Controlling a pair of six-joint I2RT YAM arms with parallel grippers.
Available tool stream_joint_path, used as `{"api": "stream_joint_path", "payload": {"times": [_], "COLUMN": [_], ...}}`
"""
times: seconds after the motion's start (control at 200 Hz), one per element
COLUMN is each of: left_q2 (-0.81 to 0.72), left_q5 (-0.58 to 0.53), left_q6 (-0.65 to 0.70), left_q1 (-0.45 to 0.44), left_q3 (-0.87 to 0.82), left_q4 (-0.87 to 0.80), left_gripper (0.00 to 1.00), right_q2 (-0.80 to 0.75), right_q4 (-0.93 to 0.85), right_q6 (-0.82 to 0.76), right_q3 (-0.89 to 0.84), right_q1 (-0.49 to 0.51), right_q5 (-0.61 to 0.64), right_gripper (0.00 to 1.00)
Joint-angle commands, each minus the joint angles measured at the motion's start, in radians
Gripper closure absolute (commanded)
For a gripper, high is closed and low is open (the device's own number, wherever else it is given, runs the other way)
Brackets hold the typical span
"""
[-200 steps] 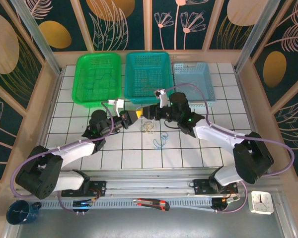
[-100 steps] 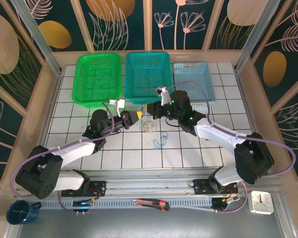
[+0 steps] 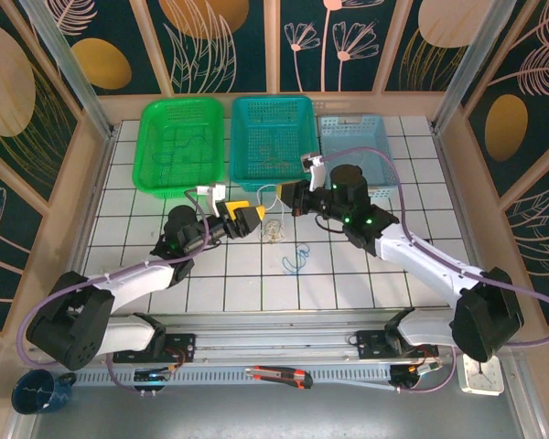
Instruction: Untangle the cables
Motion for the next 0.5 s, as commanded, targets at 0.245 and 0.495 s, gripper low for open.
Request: {"api": "stream_joint_path", "payload": {"times": [0.245, 0.495], "left_q2": [-0.015, 0.083], "left_q5": [-0.085, -0.003], "left_q6": [0.073, 0.139], "left_q1": [-0.007, -0.007], "left_q3": [-0.111, -0.081], "left_q4": [0.082, 0.039], "left_gripper": [0.02, 0.04], "right_q2": [-0.059, -0.072], "right_q4": [-0.025, -0.014], "right_q6": [-0.003, 0.018], "right_q3": [0.035, 0.038], "right_q1": [-0.006, -0.005], "right_q5": [0.033, 0.007], "right_gripper": [1.00, 1.00]}}
